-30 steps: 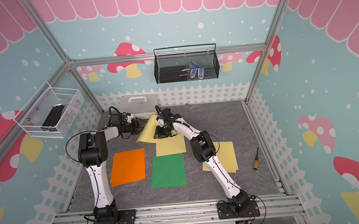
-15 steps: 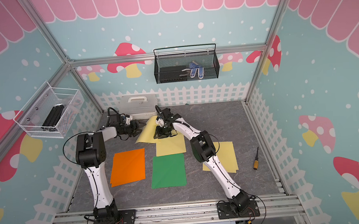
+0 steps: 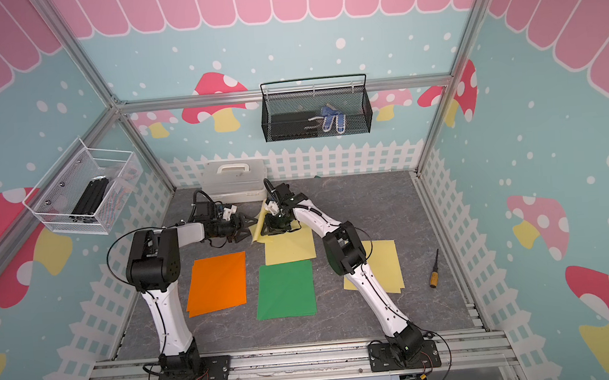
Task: Sort the scattered colored papers by color
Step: Pick up the colored paper from the center of the board.
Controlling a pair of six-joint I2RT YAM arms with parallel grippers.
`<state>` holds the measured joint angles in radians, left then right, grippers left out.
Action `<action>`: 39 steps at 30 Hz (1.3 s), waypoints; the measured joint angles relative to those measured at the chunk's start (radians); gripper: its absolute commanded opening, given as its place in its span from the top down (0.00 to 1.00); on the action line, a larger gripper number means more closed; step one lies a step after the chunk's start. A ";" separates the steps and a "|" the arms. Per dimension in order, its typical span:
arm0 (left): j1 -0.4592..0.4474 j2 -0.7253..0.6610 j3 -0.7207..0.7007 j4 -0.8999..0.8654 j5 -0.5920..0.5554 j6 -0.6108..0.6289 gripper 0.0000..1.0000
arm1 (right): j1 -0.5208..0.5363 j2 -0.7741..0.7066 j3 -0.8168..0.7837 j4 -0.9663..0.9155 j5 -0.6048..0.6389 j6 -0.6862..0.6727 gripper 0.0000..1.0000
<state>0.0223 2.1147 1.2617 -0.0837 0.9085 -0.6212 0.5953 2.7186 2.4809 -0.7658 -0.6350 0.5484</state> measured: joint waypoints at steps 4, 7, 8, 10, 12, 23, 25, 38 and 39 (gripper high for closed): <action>0.020 -0.038 -0.089 0.097 0.008 -0.065 0.26 | 0.000 0.000 -0.001 0.002 -0.003 -0.002 0.66; 0.040 -0.045 -0.124 0.174 0.010 -0.117 0.26 | 0.000 0.000 -0.001 0.002 -0.004 -0.002 0.66; 0.045 -0.045 -0.132 0.198 0.010 -0.133 0.26 | 0.000 0.000 -0.001 0.002 -0.004 -0.002 0.66; 0.052 -0.045 -0.148 0.246 0.008 -0.162 0.26 | 0.000 0.000 -0.001 0.002 -0.004 -0.002 0.66; 0.055 -0.045 -0.168 0.298 0.006 -0.192 0.26 | 0.000 0.000 -0.001 0.002 -0.004 -0.002 0.66; 0.067 -0.046 -0.214 0.645 0.023 -0.433 0.43 | -0.002 0.000 -0.004 0.005 -0.010 -0.002 0.66; 0.068 -0.046 -0.214 0.668 0.024 -0.452 0.46 | -0.002 0.000 -0.004 0.005 -0.010 -0.002 0.66; 0.076 -0.084 -0.171 0.403 -0.003 -0.294 0.56 | -0.002 0.000 -0.004 0.005 -0.010 -0.001 0.66; 0.077 -0.097 -0.158 0.359 -0.011 -0.266 0.56 | -0.002 0.000 -0.004 0.005 -0.010 -0.001 0.66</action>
<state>0.0990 2.0178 1.1034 0.2752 0.8974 -0.8871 0.5938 2.7182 2.4771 -0.7609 -0.6453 0.5472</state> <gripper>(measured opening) 0.448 0.339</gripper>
